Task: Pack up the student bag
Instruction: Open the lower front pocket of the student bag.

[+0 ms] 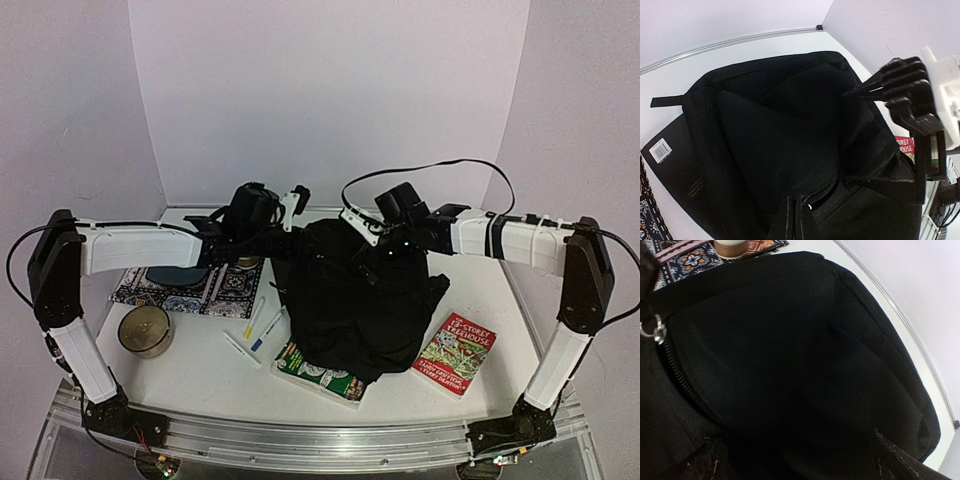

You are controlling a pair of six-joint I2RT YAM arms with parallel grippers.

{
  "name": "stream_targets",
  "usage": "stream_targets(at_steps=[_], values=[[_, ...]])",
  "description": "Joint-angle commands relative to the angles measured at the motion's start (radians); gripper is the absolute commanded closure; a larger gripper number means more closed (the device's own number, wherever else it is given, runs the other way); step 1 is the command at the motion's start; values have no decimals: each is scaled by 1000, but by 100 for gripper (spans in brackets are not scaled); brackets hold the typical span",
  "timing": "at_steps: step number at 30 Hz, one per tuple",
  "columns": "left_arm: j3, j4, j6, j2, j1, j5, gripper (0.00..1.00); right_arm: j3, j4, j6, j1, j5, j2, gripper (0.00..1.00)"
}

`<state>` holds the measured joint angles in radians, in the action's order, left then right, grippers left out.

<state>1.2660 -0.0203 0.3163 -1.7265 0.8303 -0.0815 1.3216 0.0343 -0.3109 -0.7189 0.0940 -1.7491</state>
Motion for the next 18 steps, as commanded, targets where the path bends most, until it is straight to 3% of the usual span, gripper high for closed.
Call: stream_targets(at_steps=[1, 9, 18], values=[[-15, 110, 45, 103, -8, -33, 100, 74, 10, 44, -7, 71, -9, 2], [-21, 157, 83, 129, -11, -98, 100, 122, -4, 94, -4, 185, -3, 2], [-41, 160, 78, 118, -16, -69, 100, 64, 9, 27, -6, -63, -20, 2]])
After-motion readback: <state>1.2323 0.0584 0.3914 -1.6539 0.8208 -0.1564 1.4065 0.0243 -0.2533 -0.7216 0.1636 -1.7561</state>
